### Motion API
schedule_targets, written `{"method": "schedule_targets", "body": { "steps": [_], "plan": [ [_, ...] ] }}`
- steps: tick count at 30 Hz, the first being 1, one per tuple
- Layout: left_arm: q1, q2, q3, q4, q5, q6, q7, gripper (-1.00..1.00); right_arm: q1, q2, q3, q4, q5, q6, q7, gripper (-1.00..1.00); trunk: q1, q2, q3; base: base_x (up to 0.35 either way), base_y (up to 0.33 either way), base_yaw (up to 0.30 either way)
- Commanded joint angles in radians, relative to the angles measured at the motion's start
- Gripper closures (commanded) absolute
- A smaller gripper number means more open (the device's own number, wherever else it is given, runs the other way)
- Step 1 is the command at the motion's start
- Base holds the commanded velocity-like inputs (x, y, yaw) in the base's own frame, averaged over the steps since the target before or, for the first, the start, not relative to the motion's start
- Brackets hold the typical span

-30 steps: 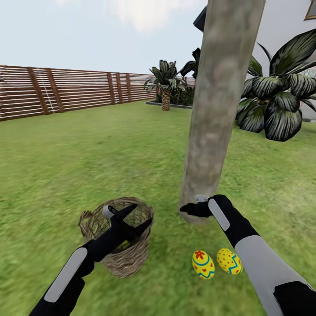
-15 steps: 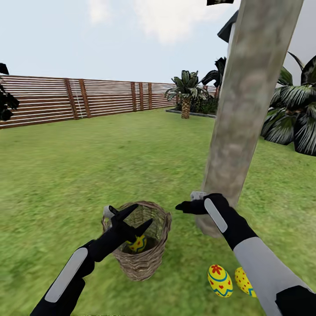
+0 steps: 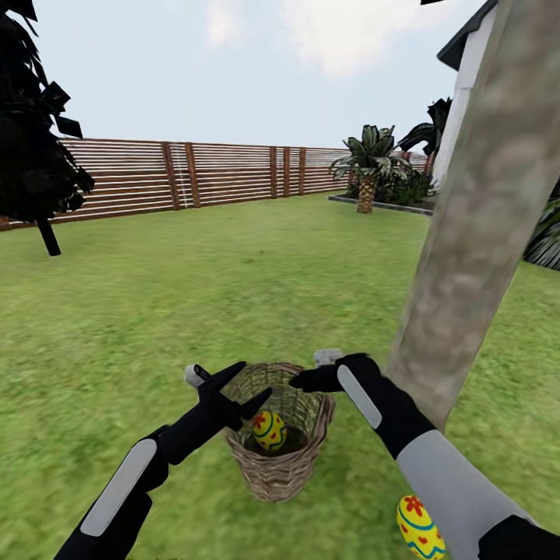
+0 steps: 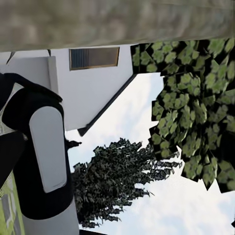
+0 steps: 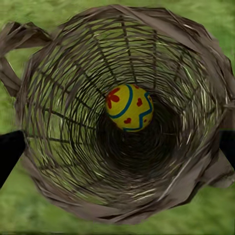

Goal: Take the three Easter eggs out of the wicker basket on the lawn in the garden, then place them on the lawn next to a single tree (choose any tree) so that all three eggs are next to the same tree and none are left in the basket.

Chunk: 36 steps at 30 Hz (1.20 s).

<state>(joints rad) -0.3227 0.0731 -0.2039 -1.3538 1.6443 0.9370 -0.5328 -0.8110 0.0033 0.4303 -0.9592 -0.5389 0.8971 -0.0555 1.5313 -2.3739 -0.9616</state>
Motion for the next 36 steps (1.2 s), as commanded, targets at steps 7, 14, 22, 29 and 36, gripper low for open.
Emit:
{"method": "schedule_targets", "body": {
  "steps": [7, 14, 22, 29, 36],
  "plan": [
    [-0.001, 0.001, 0.001, 0.001, 0.001, 0.001, -0.005, -1.0, 0.0, 0.0, 0.067, 0.005, -0.005, -0.005, -0.015, -1.0, -0.004, 0.007, 0.002, 0.0, 0.0, 0.271],
    [-0.001, 0.001, 0.003, 0.001, 0.0, 0.0, -0.004, -1.0, 0.0, 0.001, 0.073, 0.016, -0.008, -0.027, -0.06, -1.0, -0.004, 0.007, 0.002, 0.058, 0.035, 0.04],
    [-0.001, 0.001, 0.003, 0.001, 0.0, 0.0, -0.004, -1.0, 0.0, 0.0, 0.073, 0.017, -0.009, -0.029, -0.089, -1.0, -0.004, 0.007, 0.002, 0.247, 0.2, -0.001],
    [-0.001, 0.001, 0.003, 0.001, 0.0, 0.0, -0.004, -1.0, 0.0, 0.001, 0.073, 0.031, -0.01, -0.03, -0.09, -1.0, -0.004, 0.007, 0.005, 0.245, 0.237, -0.201],
    [-0.001, 0.002, 0.003, 0.001, 0.001, 0.0, -0.004, -1.0, 0.0, 0.001, 0.076, 0.064, -0.008, -0.029, -0.091, -1.0, -0.004, 0.007, 0.009, 0.119, 0.163, -0.158]
  ]
}}
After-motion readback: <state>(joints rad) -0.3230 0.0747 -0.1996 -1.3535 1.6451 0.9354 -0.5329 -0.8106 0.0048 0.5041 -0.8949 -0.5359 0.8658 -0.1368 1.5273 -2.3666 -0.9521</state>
